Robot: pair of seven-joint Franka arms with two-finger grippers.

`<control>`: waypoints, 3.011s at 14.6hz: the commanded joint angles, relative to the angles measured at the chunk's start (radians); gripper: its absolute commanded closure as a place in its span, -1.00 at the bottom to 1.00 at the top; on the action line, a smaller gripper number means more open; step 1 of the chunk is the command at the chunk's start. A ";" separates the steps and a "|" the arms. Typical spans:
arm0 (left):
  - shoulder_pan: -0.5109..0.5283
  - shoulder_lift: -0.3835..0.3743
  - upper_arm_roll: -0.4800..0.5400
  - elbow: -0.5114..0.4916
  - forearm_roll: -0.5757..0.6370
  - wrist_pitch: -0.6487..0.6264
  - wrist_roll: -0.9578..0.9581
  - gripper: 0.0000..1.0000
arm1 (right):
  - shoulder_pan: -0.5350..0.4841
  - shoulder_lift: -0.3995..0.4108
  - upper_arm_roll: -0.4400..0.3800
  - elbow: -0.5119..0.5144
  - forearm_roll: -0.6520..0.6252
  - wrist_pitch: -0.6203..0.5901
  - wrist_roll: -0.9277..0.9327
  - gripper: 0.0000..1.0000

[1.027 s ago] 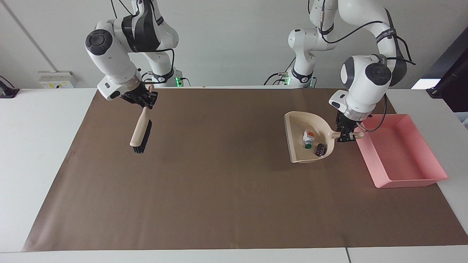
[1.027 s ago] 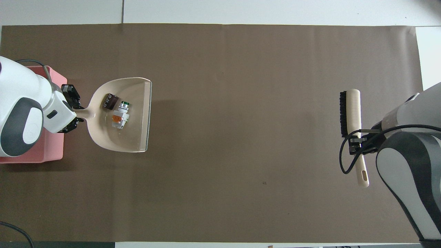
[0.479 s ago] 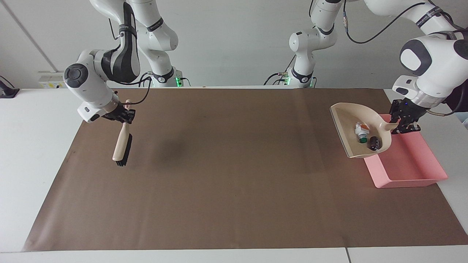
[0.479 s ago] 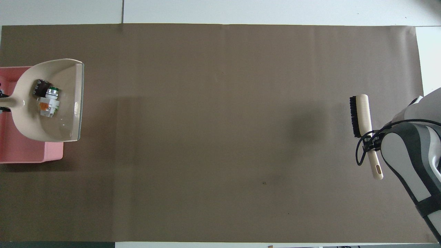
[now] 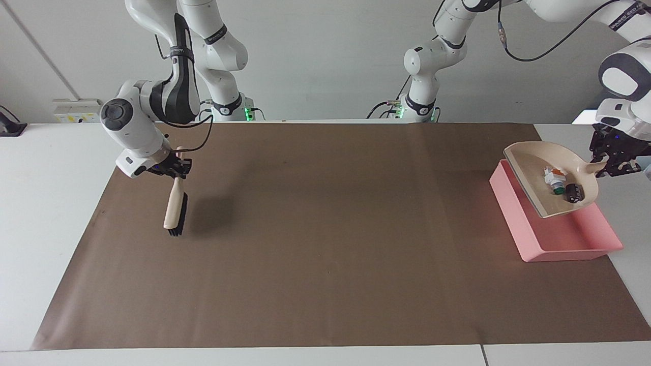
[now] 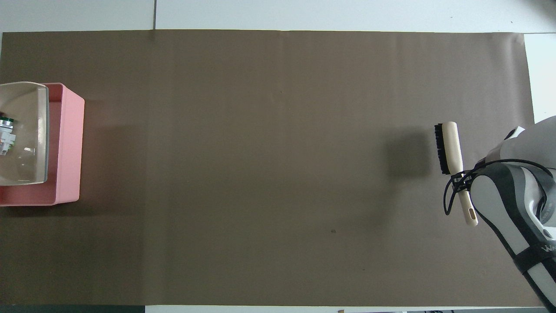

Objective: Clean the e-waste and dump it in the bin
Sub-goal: 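Tip the dustpan over the pink bin with the left gripper, then release the brush on the table and withdraw the right gripper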

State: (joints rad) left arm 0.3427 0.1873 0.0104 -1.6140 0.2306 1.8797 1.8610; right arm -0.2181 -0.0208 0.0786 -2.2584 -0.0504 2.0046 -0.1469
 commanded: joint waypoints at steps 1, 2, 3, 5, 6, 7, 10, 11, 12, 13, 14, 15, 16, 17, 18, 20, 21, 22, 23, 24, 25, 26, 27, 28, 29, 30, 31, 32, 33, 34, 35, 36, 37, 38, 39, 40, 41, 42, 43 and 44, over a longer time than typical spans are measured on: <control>0.002 0.021 0.023 0.034 0.074 0.070 -0.008 1.00 | -0.026 0.009 0.017 -0.013 -0.017 0.022 0.006 0.99; -0.001 0.021 0.023 0.031 0.128 0.097 -0.019 1.00 | -0.026 0.005 0.017 -0.024 -0.017 0.026 0.004 0.97; -0.008 0.021 0.023 0.028 0.207 0.120 -0.052 1.00 | -0.026 0.004 0.017 -0.029 -0.019 0.039 0.001 0.94; -0.031 0.021 0.020 0.002 0.371 0.139 -0.167 1.00 | -0.026 -0.002 0.017 -0.056 -0.019 0.068 -0.003 0.91; -0.056 0.017 0.023 -0.018 0.441 0.147 -0.216 1.00 | -0.026 -0.007 0.017 -0.072 -0.019 0.080 -0.014 0.85; -0.063 0.012 0.020 -0.039 0.504 0.150 -0.258 1.00 | -0.026 -0.008 0.017 -0.085 -0.019 0.097 -0.037 0.81; -0.082 0.006 0.020 -0.105 0.645 0.176 -0.353 1.00 | -0.024 -0.013 0.017 -0.089 -0.019 0.089 -0.046 0.37; -0.102 0.004 0.020 -0.128 0.703 0.177 -0.399 1.00 | -0.023 -0.014 0.017 -0.087 -0.019 0.085 -0.048 -0.08; -0.109 -0.006 0.020 -0.154 0.764 0.176 -0.461 1.00 | -0.020 -0.013 0.017 -0.081 -0.019 0.074 -0.049 -0.66; -0.113 -0.017 0.020 -0.184 0.812 0.176 -0.506 1.00 | -0.017 -0.013 0.017 -0.067 -0.019 0.056 -0.049 -1.00; -0.128 -0.022 0.020 -0.194 0.843 0.176 -0.519 1.00 | -0.014 -0.013 0.018 -0.046 -0.019 0.030 -0.049 -1.00; -0.139 -0.023 0.020 -0.198 0.869 0.167 -0.526 1.00 | -0.012 -0.014 0.020 -0.024 -0.019 0.001 -0.046 -1.00; -0.140 -0.023 0.020 -0.196 0.891 0.164 -0.529 1.00 | -0.004 -0.019 0.024 0.008 -0.019 -0.033 -0.039 -1.00; -0.140 -0.023 0.020 -0.193 0.918 0.164 -0.530 1.00 | 0.017 -0.036 0.027 0.034 -0.019 -0.049 -0.033 -1.00; -0.139 -0.022 0.020 -0.188 0.935 0.164 -0.528 1.00 | 0.031 -0.050 0.027 0.060 -0.019 -0.049 -0.019 -1.00; -0.139 -0.022 0.020 -0.167 0.940 0.159 -0.511 1.00 | 0.057 -0.060 0.029 0.126 -0.019 -0.050 0.041 -1.00; -0.140 -0.023 0.020 -0.162 0.940 0.150 -0.511 1.00 | 0.074 -0.060 0.029 0.167 -0.019 -0.058 0.078 -1.00; -0.155 -0.026 0.019 -0.162 0.953 0.130 -0.508 1.00 | 0.086 -0.060 0.029 0.215 -0.019 -0.082 0.104 -1.00; -0.184 -0.028 0.019 -0.175 1.002 0.102 -0.522 1.00 | 0.088 -0.060 0.029 0.271 -0.019 -0.117 0.107 -1.00; -0.207 -0.049 0.017 -0.216 1.085 0.084 -0.555 1.00 | 0.088 -0.060 0.029 0.328 -0.019 -0.154 0.107 -1.00; -0.221 -0.071 0.017 -0.271 1.187 0.079 -0.639 1.00 | 0.088 -0.059 0.029 0.382 -0.019 -0.182 0.107 -1.00; -0.226 -0.084 0.017 -0.305 1.260 0.056 -0.713 1.00 | 0.086 -0.056 0.029 0.435 -0.019 -0.208 0.107 -1.00; -0.228 -0.088 0.017 -0.314 1.288 0.029 -0.733 1.00 | 0.086 -0.054 0.027 0.488 -0.017 -0.240 0.112 -1.00; -0.238 -0.086 0.017 -0.316 1.297 0.012 -0.737 1.00 | 0.082 -0.053 0.027 0.534 -0.008 -0.280 0.128 -1.00; -0.258 -0.086 0.017 -0.316 1.328 -0.008 -0.738 1.00 | 0.077 -0.048 0.027 0.586 -0.005 -0.327 0.159 -1.00; -0.261 -0.086 0.017 -0.314 1.355 -0.028 -0.738 1.00 | 0.078 -0.041 0.027 0.630 -0.002 -0.381 0.180 -1.00; -0.263 -0.085 0.017 -0.311 1.372 -0.033 -0.738 1.00 | 0.082 -0.025 0.027 0.673 0.001 -0.432 0.222 -1.00; -0.263 -0.083 0.017 -0.307 1.382 -0.039 -0.737 1.00 | 0.080 -0.016 0.027 0.698 0.001 -0.461 0.266 -1.00; -0.263 -0.083 0.017 -0.300 1.389 -0.042 -0.737 1.00 | 0.072 -0.010 0.026 0.720 0.009 -0.493 0.295 -1.00; -0.263 -0.083 0.017 -0.291 1.388 -0.043 -0.729 1.00 | 0.068 -0.004 0.021 0.735 0.026 -0.503 0.297 -1.00; -0.261 -0.085 0.016 -0.284 1.385 -0.044 -0.723 1.00 | 0.068 -0.001 0.020 0.734 0.027 -0.503 0.297 -1.00; -0.263 -0.091 0.013 -0.274 1.377 -0.040 -0.703 1.00 | 0.072 -0.001 0.020 0.726 0.027 -0.498 0.300 -1.00; -0.263 -0.095 0.010 -0.268 1.372 -0.036 -0.694 1.00 | 0.074 -0.007 0.020 0.720 0.027 -0.500 0.302 -1.00; -0.263 -0.098 0.008 -0.265 1.362 -0.028 -0.685 1.00 | 0.074 -0.010 0.020 0.715 0.027 -0.504 0.300 -1.00; -0.263 -0.104 0.006 -0.261 1.321 -0.025 -0.672 1.00 | 0.083 -0.010 0.018 0.715 0.027 -0.507 0.300 -1.00; -0.269 -0.106 0.006 -0.254 1.279 -0.025 -0.671 1.00 | 0.088 -0.011 0.014 0.714 0.027 -0.509 0.300 -1.00; -0.280 -0.108 0.006 -0.250 1.236 -0.025 -0.660 1.00 | 0.107 -0.011 0.000 0.712 0.027 -0.515 0.302 -1.00; -0.281 -0.111 0.006 -0.248 1.186 -0.025 -0.634 1.00 | 0.158 -0.011 -0.044 0.709 0.027 -0.521 0.303 -1.00; -0.289 -0.118 0.005 -0.245 1.138 -0.025 -0.600 1.00 | 0.233 -0.011 -0.121 0.708 0.027 -0.521 0.305 -1.00; -0.300 -0.124 0.005 -0.239 1.097 -0.025 -0.568 1.00 | 0.267 -0.011 -0.163 0.706 0.027 -0.520 0.305 -1.00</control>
State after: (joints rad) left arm 0.0658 0.0872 0.0100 -1.8641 1.4012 1.8530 1.2238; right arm -0.0304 -0.0367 0.0044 -1.5624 -0.0419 1.4986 0.1401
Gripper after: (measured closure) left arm 0.670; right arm 0.000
